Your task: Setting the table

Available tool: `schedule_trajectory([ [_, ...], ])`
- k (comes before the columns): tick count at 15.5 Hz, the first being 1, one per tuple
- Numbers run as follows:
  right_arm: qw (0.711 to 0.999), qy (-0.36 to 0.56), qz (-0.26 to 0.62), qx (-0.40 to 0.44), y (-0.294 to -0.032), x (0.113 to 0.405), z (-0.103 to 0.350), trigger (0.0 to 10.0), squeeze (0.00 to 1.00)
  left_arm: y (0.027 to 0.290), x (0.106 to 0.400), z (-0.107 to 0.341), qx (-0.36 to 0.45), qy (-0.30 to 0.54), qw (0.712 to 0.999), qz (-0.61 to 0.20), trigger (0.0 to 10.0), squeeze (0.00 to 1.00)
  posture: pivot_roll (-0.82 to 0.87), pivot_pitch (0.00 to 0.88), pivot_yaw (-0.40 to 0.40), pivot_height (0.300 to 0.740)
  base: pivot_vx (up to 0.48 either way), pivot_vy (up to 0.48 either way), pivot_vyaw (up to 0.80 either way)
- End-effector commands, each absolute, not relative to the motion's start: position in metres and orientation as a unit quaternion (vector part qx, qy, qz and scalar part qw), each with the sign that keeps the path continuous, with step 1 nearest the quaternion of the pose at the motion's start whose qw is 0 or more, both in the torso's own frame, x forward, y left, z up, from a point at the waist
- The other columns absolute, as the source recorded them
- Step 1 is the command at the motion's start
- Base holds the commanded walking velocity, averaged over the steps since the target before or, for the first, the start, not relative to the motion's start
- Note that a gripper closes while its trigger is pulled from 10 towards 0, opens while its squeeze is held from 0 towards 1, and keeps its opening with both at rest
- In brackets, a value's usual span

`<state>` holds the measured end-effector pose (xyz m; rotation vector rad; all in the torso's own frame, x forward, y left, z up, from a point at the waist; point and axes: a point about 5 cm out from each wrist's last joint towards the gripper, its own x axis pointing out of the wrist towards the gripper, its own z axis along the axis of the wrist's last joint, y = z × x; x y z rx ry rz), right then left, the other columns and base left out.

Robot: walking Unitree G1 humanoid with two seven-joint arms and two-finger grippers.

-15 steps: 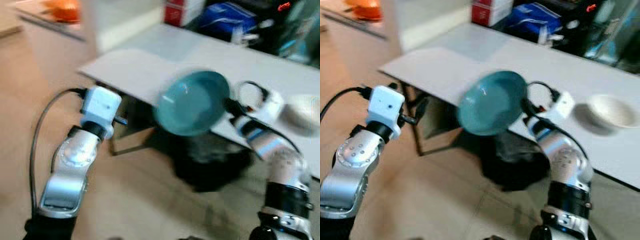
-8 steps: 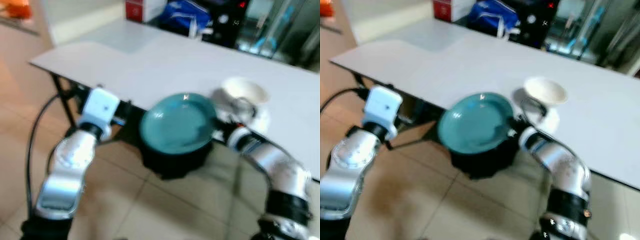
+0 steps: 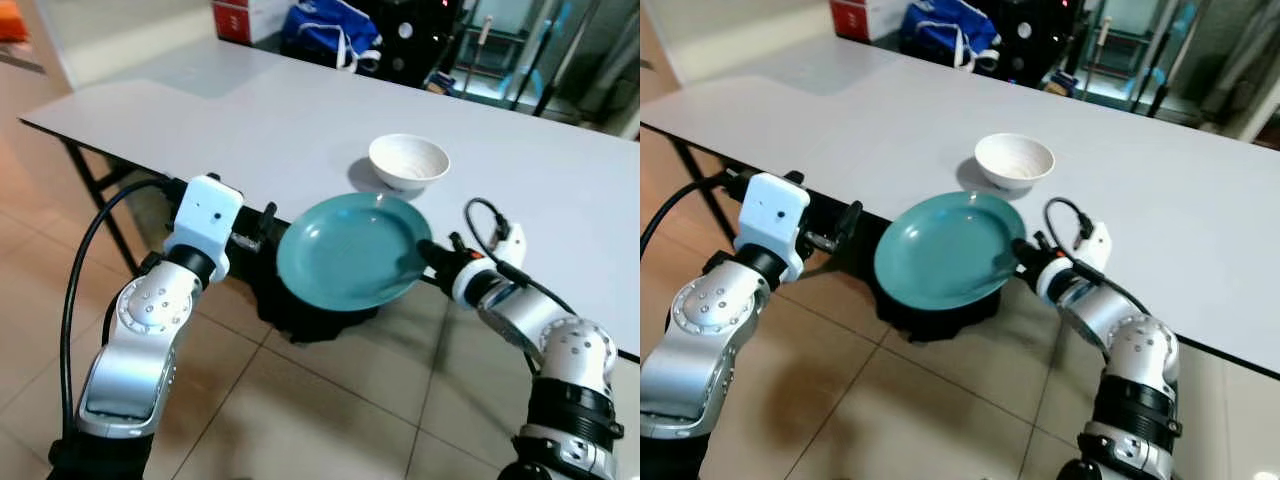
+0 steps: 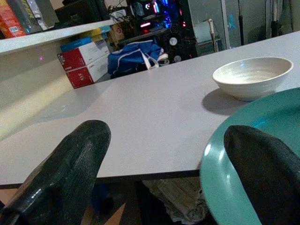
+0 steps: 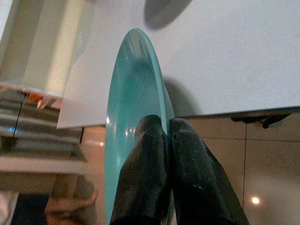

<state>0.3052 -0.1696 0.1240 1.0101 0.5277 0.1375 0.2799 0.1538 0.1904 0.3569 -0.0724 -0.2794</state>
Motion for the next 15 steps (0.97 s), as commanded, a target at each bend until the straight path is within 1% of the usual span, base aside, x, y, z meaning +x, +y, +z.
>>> schedule_trajectory([
  [1, 0.846, 0.233, 0.092, 0.471, -0.165, 0.309, 0.138, 10.0, 0.0, 0.152, 0.279, 0.193, 0.177, -0.042, 0.972, -0.145, 10.0, 0.0, 0.0, 0.0, -0.039, 0.74, 0.315, 0.0, 0.0],
  [4, 0.839, 0.241, 0.101, 0.476, -0.159, 0.309, 0.138, 10.0, 0.0, 0.153, 0.278, 0.195, 0.174, -0.041, 0.973, -0.147, 10.0, 0.0, 0.0, 0.0, -0.04, 0.74, 0.387, 0.0, -0.75],
  [12, 0.825, 0.253, 0.12, 0.49, -0.155, 0.306, 0.136, 10.0, 0.0, 0.154, 0.277, 0.196, 0.171, -0.042, 0.972, -0.152, 10.0, 0.0, 0.01, 0.0, -0.041, 0.74, 0.379, 0.0, 0.0],
  [15, 0.819, 0.267, 0.125, 0.492, -0.153, 0.304, 0.132, 10.0, 0.0, 0.154, 0.272, 0.194, 0.161, -0.04, 0.97, -0.175, 10.0, 0.0, 0.01, 0.0, -0.045, 0.74, 0.0, 0.0, 0.0],
])
